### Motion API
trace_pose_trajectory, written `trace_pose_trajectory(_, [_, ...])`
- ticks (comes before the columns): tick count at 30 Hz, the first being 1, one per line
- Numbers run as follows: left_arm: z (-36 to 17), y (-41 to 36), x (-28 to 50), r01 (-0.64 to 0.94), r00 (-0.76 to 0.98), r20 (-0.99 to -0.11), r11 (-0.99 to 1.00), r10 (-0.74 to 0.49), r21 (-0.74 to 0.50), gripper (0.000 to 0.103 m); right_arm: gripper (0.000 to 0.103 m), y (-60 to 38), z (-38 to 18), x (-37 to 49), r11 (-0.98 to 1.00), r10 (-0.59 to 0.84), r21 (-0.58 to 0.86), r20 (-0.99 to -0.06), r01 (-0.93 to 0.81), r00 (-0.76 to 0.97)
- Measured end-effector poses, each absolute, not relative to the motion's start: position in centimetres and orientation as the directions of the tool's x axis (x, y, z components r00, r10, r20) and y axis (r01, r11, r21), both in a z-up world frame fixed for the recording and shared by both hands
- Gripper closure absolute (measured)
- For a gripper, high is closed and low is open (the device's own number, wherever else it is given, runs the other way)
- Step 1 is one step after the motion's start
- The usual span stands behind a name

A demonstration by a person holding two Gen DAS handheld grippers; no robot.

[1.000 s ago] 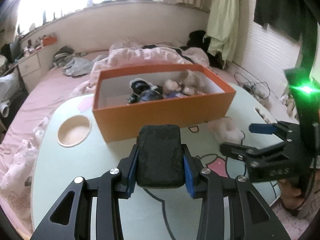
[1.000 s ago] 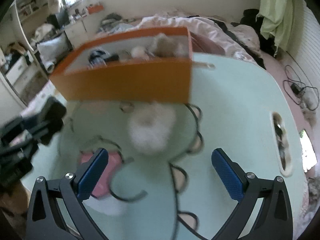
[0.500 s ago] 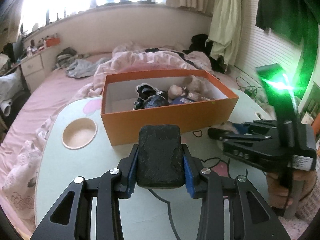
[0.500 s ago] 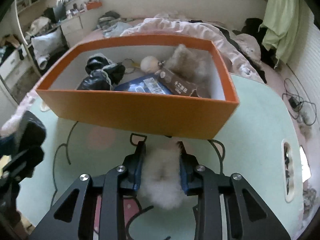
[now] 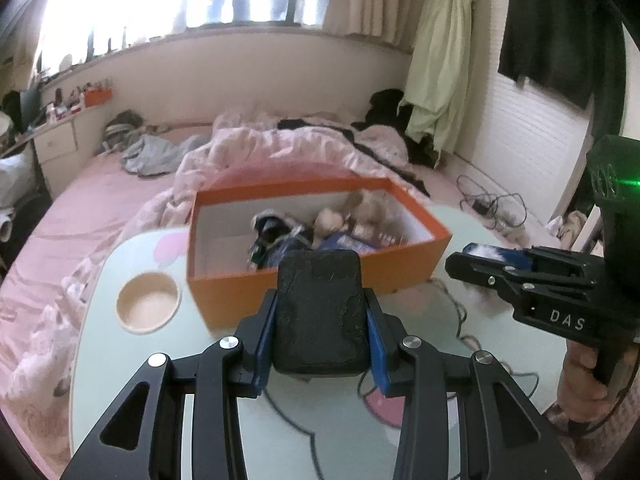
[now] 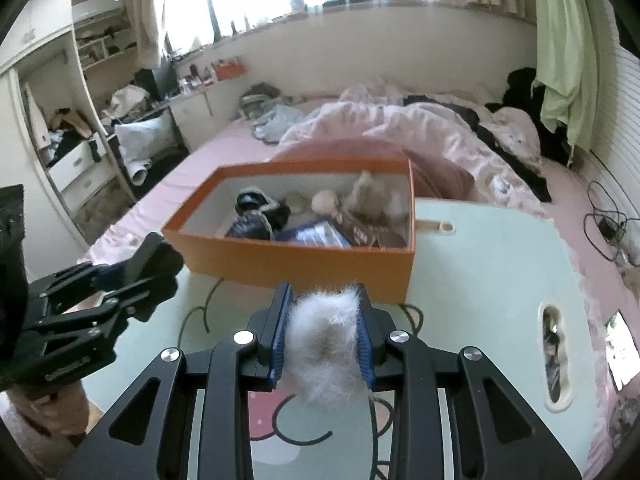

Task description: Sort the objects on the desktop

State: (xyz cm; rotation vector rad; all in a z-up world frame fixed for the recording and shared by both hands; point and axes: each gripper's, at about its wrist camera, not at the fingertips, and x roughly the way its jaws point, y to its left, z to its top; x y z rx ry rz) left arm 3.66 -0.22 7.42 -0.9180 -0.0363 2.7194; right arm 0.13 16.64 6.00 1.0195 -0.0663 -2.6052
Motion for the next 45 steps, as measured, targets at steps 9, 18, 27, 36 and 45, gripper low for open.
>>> trace_pose_trajectory(9, [9.2,0.6,-0.1,-0.251,-0.764,-0.588,-0.962,0.266,-0.108,0.065,0.072,16.7,7.2,-2.2,-0.935,-0.347,0.179,-0.635,0.305,-0.69])
trace_pose_trajectory(18, [8.3,0.4,-6.0,-0.188,-0.728,-0.651,-0.976,0.214,-0.111,0.053,0.071,14.1,8.3,-8.4,-0.96,-0.267,0.115,-0.657,0.257,-0.705])
trace_pose_trajectory(27, [9.1,-1.4,-3.3,-0.164,-0.782,-0.586,-0.977,0.212,-0.135,0.007,0.026,15.7,6.1,-9.6,-0.958,-0.287,0.213,-0.713,0.192,-0.64])
trace_pose_trajectory(36, [9.2,-1.5,-1.1,-0.178,-0.75,-0.617,-0.972,0.236,-0.156,0.007,0.025,16.0,7.4,-7.2,-0.967,-0.253,0.183,-0.69,0.175,-0.678])
trace_pose_trajectory(45, [5.8,-1.0,2.7,-0.197,-0.676,-0.696,-0.969,0.244,-0.148,0.007,0.025,15.8,6.4,-3.1,-0.978,-0.206,0.118,-0.692,0.174,-0.691])
